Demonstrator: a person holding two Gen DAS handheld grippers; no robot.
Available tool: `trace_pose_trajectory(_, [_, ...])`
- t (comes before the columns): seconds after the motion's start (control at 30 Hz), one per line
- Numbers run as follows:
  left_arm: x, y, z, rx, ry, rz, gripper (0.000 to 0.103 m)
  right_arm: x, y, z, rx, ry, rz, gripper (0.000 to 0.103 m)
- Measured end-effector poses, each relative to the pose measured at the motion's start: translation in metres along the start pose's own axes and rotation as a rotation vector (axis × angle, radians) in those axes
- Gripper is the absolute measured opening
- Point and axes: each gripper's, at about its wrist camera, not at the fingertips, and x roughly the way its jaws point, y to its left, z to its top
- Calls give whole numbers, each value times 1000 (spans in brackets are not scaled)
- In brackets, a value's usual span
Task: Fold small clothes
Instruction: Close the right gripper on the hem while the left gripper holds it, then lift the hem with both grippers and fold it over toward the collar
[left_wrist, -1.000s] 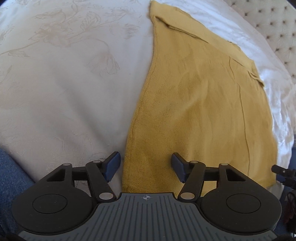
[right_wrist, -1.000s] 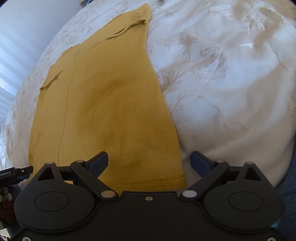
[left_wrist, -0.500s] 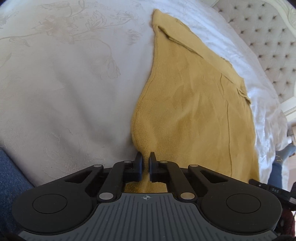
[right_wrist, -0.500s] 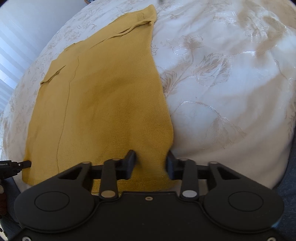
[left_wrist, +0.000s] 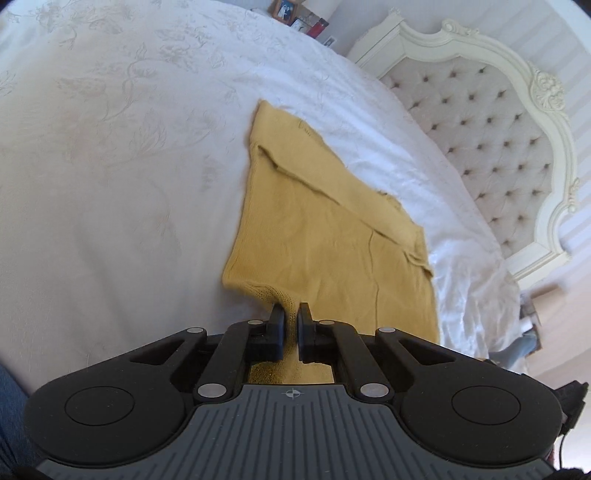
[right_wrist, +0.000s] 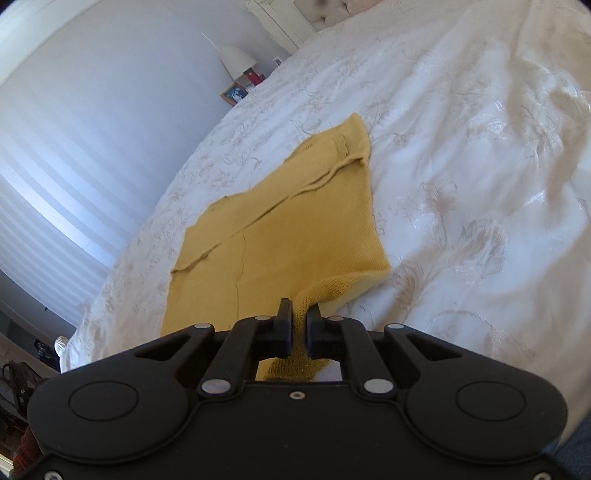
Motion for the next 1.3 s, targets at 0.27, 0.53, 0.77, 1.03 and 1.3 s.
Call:
trace_pose_trajectory(0.27, [26,-20,80,21,-135,-39,6,38,6,73,42,-92,37,14])
trace_pose_trajectory(0.53, [95,-16,145,-37,-156,-31,6,120,-4,148,57,-142,2,14])
trace_pose_trajectory(0.77, [152,0,165,-43,-125,42,7,194,-11,177,30,-112,-89,14])
trace_pose_trajectory(1.03, [153,8,176,-24,-213,59,40,214,-30,178,101,-183,-159,63])
trace_pose_trajectory(1.3, [129,-39,121,414,-193,143,44,184,7,148,-235,-192,-204,65])
